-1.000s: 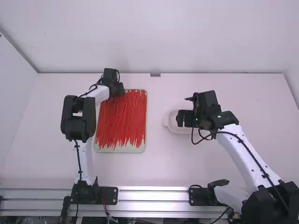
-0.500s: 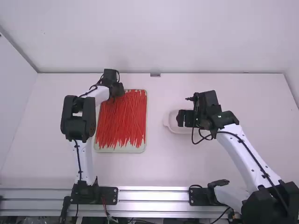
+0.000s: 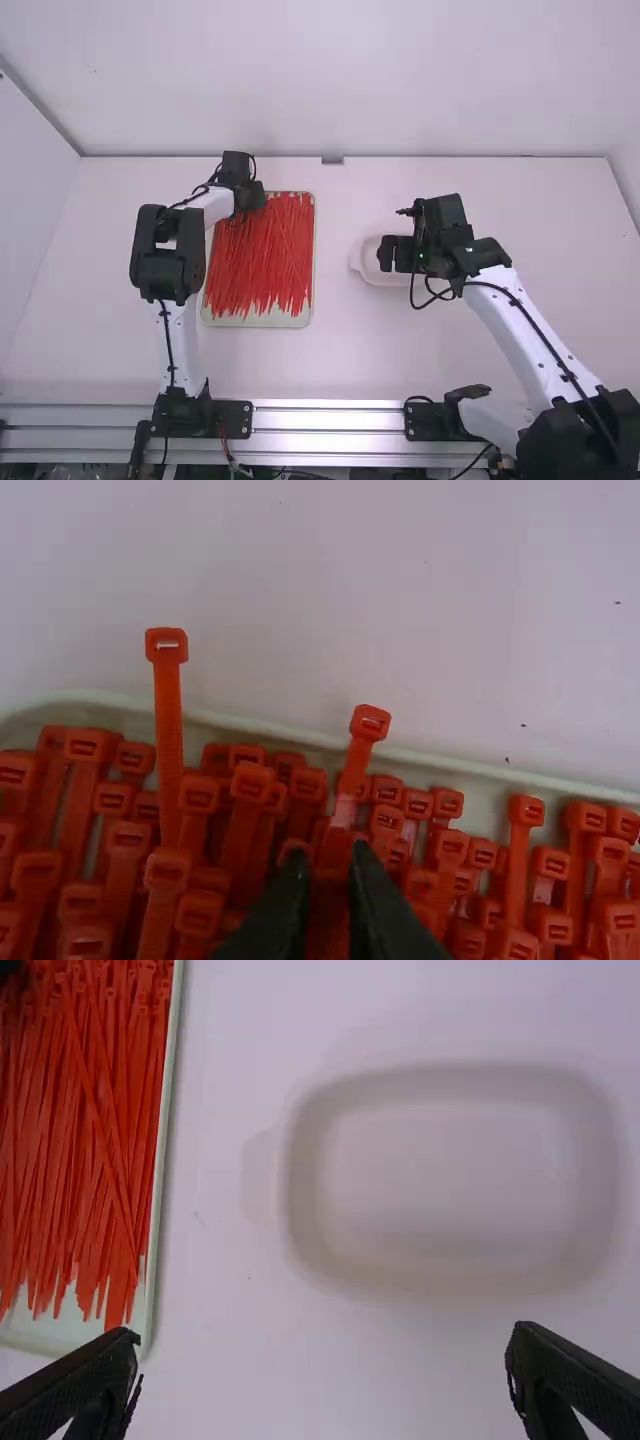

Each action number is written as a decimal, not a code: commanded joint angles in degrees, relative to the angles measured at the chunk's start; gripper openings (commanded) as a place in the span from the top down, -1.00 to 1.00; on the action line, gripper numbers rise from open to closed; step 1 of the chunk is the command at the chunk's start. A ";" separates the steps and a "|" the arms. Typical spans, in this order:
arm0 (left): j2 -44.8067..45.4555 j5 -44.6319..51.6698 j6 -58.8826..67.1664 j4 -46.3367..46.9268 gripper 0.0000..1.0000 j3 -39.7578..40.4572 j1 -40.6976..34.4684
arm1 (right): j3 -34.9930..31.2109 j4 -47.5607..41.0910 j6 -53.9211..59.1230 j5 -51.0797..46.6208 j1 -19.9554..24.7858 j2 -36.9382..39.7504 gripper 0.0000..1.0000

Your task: Fasten the cable tie

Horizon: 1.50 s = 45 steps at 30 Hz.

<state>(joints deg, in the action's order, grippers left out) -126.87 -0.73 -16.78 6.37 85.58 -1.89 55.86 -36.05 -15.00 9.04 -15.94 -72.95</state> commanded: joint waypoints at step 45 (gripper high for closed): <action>19.37 -6.60 -0.35 36.11 0.97 25.64 -3.61 | -0.28 4.59 1.55 0.17 -0.15 0.72 -0.97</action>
<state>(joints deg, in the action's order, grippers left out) -111.22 -5.10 -17.15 42.02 110.13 -4.47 55.86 -31.64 -13.96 9.04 -15.97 -72.95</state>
